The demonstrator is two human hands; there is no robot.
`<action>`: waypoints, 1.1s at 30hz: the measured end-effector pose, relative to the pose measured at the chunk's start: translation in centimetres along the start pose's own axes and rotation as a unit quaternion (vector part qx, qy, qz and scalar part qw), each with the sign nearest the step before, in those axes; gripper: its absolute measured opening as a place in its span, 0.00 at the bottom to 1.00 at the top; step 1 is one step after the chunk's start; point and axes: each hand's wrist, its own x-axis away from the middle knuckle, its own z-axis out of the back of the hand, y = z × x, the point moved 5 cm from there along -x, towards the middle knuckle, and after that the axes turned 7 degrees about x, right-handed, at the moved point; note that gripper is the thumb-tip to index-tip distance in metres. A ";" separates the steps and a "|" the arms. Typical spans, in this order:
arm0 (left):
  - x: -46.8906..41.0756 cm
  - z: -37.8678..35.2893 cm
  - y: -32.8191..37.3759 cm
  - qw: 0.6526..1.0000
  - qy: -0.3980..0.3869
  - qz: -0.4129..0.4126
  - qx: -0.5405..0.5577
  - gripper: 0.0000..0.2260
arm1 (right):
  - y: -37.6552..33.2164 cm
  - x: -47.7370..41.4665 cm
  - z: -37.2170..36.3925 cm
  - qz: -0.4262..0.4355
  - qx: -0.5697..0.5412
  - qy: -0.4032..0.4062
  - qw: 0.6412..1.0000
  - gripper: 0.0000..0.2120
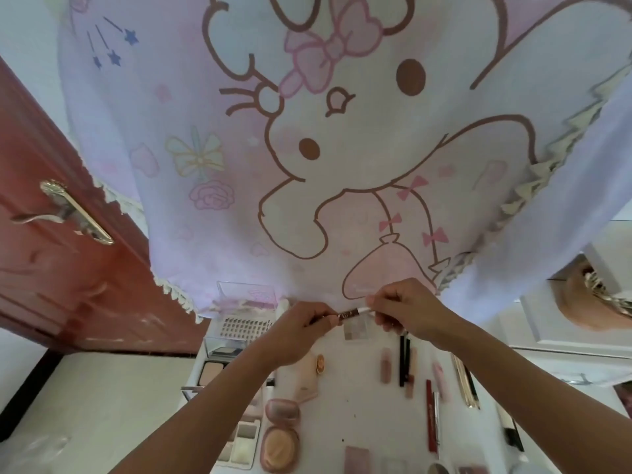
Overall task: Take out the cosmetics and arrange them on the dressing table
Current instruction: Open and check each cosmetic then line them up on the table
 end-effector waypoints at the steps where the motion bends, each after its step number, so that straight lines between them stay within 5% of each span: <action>1: 0.2 0.4 -0.2 1.000 0.001 0.001 -0.008 0.10 | -0.3 -0.1 -0.2 0.004 -0.006 -0.001 1.000 0.07; 6: 1.1 1.8 -0.7 1.000 -0.004 0.010 0.008 0.09 | -0.9 0.0 -1.4 -0.003 -0.040 -0.007 0.999 0.04; 11: 1.7 2.5 -1.0 1.000 -0.006 0.007 0.001 0.09 | -1.2 0.4 -2.4 -0.049 0.012 -0.006 0.999 0.20; 15: 2.0 2.7 -1.1 1.000 -0.014 0.008 -0.012 0.08 | -1.6 0.7 -2.3 -0.015 0.021 -0.010 1.000 0.03; 23: 2.3 2.3 -0.8 0.999 -0.031 0.004 -0.004 0.08 | -1.6 1.7 -2.7 -0.062 0.015 0.001 0.998 0.18; 28: 2.6 2.0 -0.8 0.999 -0.041 0.002 -0.010 0.08 | -1.6 2.0 -2.6 -0.038 0.013 -0.021 0.999 0.03; 33: 2.8 1.7 -0.5 0.999 -0.047 -0.006 -0.019 0.08 | -1.3 2.4 -2.8 -0.060 -0.012 -0.011 0.998 0.08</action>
